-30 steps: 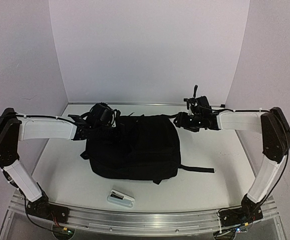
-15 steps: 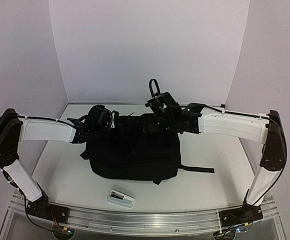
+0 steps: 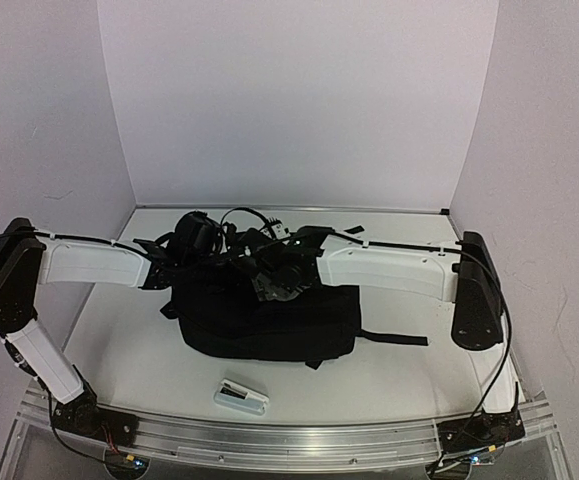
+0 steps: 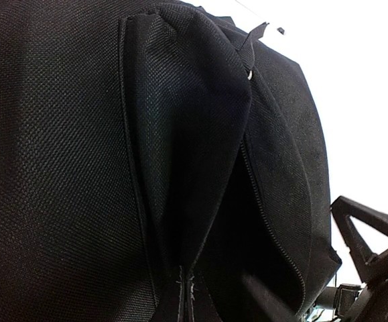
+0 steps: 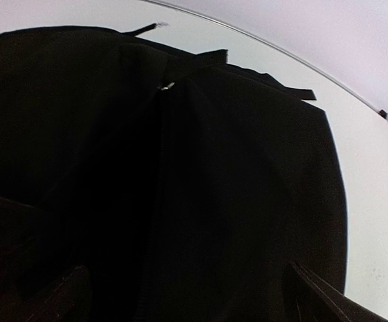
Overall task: Pack the student bag
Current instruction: Adjust the student bag at the center of the board, then pick up the stationery from the center of the board.
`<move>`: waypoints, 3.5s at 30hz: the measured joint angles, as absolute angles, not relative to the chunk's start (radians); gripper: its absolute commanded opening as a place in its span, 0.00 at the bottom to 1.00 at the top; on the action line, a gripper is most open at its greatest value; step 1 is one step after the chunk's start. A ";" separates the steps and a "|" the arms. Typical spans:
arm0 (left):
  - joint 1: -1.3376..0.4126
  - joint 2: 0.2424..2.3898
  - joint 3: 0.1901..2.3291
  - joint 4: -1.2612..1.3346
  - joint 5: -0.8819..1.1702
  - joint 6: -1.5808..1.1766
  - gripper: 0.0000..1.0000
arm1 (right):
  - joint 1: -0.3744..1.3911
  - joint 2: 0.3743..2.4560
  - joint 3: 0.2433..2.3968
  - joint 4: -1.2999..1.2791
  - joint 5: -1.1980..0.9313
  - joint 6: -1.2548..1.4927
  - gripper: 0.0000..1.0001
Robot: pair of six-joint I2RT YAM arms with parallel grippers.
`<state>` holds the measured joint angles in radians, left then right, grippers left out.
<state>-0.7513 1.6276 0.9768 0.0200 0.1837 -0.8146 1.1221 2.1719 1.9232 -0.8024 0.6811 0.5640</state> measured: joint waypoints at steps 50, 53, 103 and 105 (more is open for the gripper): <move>-0.786 1.319 0.845 -0.062 0.349 -0.569 0.68 | 1.031 1.935 1.648 -0.559 0.616 0.645 0.00; -0.871 1.209 0.783 -0.124 0.393 -0.482 0.67 | 1.003 1.906 1.619 -0.511 0.554 0.630 0.00; -1.368 1.745 0.963 -0.458 -0.021 -0.368 0.46 | 0.942 1.778 1.480 -0.351 0.363 0.583 0.00; -1.377 1.750 0.969 -0.463 -0.047 -0.367 0.43 | 0.942 1.777 1.480 -0.348 0.362 0.583 0.00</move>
